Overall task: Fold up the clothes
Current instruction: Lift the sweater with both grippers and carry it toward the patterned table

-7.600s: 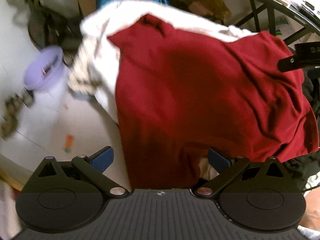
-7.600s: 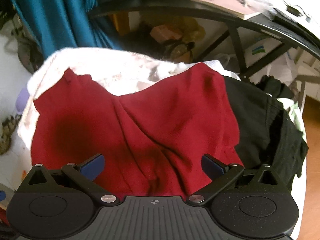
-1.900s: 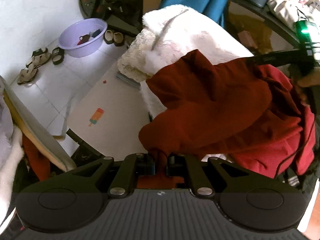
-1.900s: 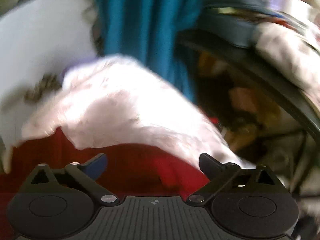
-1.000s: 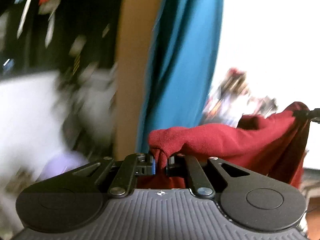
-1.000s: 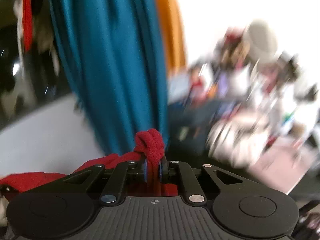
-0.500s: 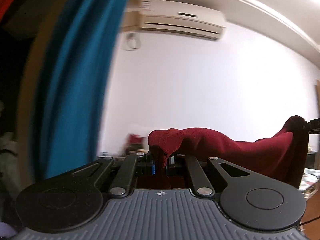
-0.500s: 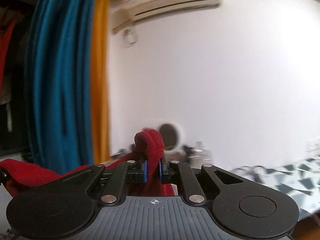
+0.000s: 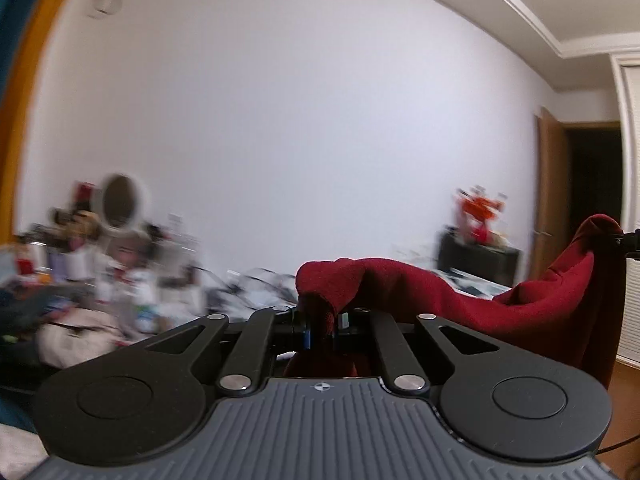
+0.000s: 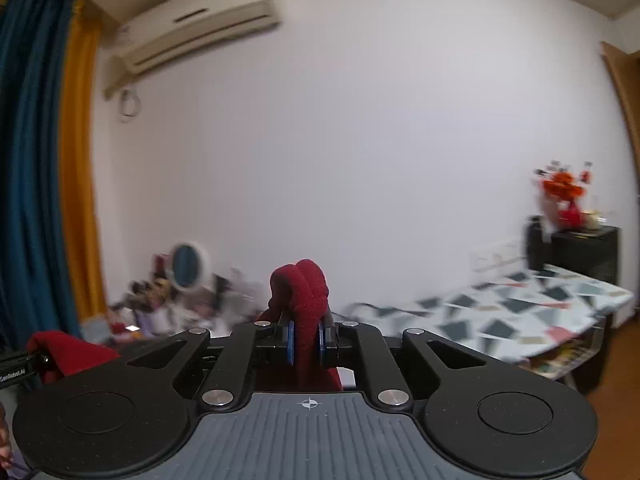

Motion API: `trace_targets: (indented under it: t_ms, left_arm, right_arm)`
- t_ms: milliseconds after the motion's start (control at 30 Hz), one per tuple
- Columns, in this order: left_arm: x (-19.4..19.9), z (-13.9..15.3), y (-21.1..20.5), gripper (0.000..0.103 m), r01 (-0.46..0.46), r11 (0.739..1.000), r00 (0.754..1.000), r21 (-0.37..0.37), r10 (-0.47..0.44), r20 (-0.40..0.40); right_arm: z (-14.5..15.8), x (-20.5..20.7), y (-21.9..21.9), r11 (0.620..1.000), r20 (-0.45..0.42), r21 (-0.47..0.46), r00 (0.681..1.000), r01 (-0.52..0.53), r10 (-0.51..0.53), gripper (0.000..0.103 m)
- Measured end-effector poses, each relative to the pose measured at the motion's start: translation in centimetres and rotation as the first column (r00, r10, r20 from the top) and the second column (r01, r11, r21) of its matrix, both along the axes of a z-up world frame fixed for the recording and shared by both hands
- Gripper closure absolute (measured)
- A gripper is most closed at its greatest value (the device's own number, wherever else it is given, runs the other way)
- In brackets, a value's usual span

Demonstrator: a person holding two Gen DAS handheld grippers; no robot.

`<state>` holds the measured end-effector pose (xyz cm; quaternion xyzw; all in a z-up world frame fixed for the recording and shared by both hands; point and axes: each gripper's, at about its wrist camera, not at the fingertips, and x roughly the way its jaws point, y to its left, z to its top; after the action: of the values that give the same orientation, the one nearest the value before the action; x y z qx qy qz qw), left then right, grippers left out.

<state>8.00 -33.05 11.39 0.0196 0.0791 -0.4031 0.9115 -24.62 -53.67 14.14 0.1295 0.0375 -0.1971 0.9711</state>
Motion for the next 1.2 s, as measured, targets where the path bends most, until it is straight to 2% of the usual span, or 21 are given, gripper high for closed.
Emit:
trace_targets:
  t_ms: [133,233,333,467,600,700,800,867,1200]
  left_arm:
    - [-1.7,-1.2,-7.1,0.094,0.069,0.998,0.997,-0.007,-0.069,-0.018]
    - [-2.6,-2.2,-12.6,0.094,0.121,0.993,0.992,-0.017,-0.122,-0.044]
    - [-3.2,-2.7,-16.7,0.094,0.158,0.987,0.986,-0.017,-0.159,-0.044]
    - [-1.0,-2.9,-22.9,0.094,0.186,0.982,0.982,-0.041,-0.188,-0.038]
    - [2.6,-3.0,-28.7,0.094,0.214,0.976,0.976,-0.051,-0.215,-0.028]
    - [5.9,-2.5,-32.5,0.094,0.215,0.975,0.977,-0.047,-0.215,0.007]
    - [9.9,-1.6,-36.2,0.094,0.223,0.972,0.974,-0.068,-0.224,-0.010]
    - [12.0,-1.3,-38.6,0.094,0.229,0.971,0.973,-0.071,-0.229,0.012]
    - [20.0,-0.7,-49.6,0.094,0.229,0.973,0.972,-0.042,-0.226,0.056]
  right_arm:
    - [-0.9,-5.4,-6.3,0.996,-0.001,0.053,0.997,0.074,-0.074,0.094]
    - [-0.6,-7.6,-10.6,0.991,0.006,0.046,0.992,0.124,-0.124,0.094]
    - [-0.5,-8.8,-14.6,0.985,0.015,0.046,0.986,0.167,-0.167,0.094]
    - [-0.2,-8.3,-20.1,0.976,0.012,0.052,0.978,0.209,-0.210,0.094]
    - [-0.3,-5.3,-26.3,0.975,0.012,0.034,0.975,0.221,-0.221,0.094]
    - [-0.3,-1.7,-31.2,0.975,0.056,0.029,0.974,0.219,-0.220,0.094]
    - [0.3,2.0,-35.3,0.975,0.090,0.040,0.971,0.220,-0.222,0.094]
    - [0.6,4.5,-38.6,0.974,0.100,0.053,0.969,0.220,-0.224,0.094]
    - [1.9,15.8,-53.0,0.976,0.097,0.038,0.971,0.214,-0.217,0.093]
